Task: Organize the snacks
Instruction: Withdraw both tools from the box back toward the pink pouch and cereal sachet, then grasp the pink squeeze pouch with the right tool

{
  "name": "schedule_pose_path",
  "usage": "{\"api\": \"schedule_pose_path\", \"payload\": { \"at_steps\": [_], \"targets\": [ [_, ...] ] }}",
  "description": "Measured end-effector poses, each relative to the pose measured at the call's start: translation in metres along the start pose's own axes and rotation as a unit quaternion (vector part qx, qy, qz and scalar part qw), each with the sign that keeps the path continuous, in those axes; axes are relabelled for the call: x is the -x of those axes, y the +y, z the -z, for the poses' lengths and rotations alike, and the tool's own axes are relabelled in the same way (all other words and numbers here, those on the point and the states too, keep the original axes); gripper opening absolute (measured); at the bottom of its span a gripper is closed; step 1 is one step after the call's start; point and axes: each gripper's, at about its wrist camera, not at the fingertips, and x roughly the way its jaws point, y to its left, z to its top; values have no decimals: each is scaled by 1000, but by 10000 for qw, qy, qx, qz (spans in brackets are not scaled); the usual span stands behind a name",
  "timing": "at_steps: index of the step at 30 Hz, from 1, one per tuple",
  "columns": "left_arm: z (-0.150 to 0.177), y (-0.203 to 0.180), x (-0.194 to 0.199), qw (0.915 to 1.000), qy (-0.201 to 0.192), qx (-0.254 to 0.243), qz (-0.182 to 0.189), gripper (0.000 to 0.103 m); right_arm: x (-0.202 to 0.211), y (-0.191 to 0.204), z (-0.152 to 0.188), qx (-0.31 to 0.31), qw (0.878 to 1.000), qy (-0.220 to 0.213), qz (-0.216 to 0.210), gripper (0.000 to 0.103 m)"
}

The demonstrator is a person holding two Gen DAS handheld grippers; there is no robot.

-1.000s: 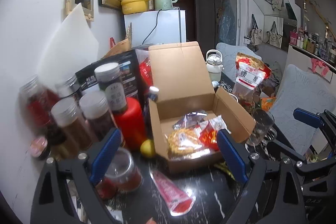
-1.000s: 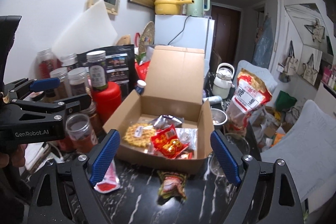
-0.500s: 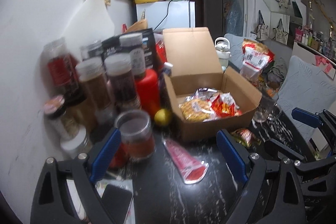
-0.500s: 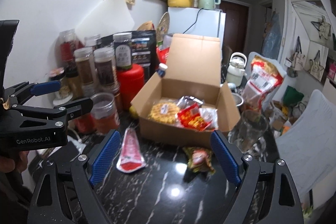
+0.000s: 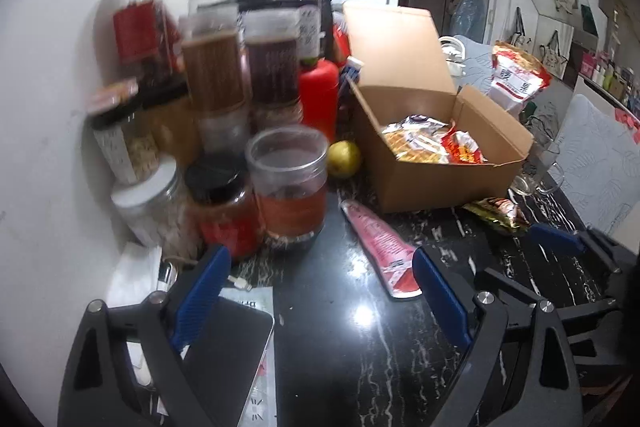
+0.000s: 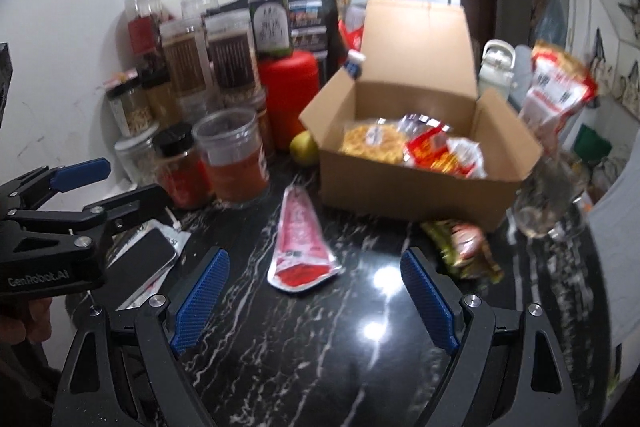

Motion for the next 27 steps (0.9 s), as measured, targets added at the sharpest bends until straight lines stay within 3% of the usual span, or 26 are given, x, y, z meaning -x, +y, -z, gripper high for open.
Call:
{"api": "schedule_pose_path", "payload": {
  "at_steps": [19, 27],
  "targets": [
    [17, 35, -66, 9976, 565, 381, 132, 93, -124, 7, 0, 123, 9957, 906, -176, 85],
    [13, 40, -71, 9970, 589, 462, 219, 93, -153, 11, -2, 143, 9923, 1222, -106, 74]
  ]
}}
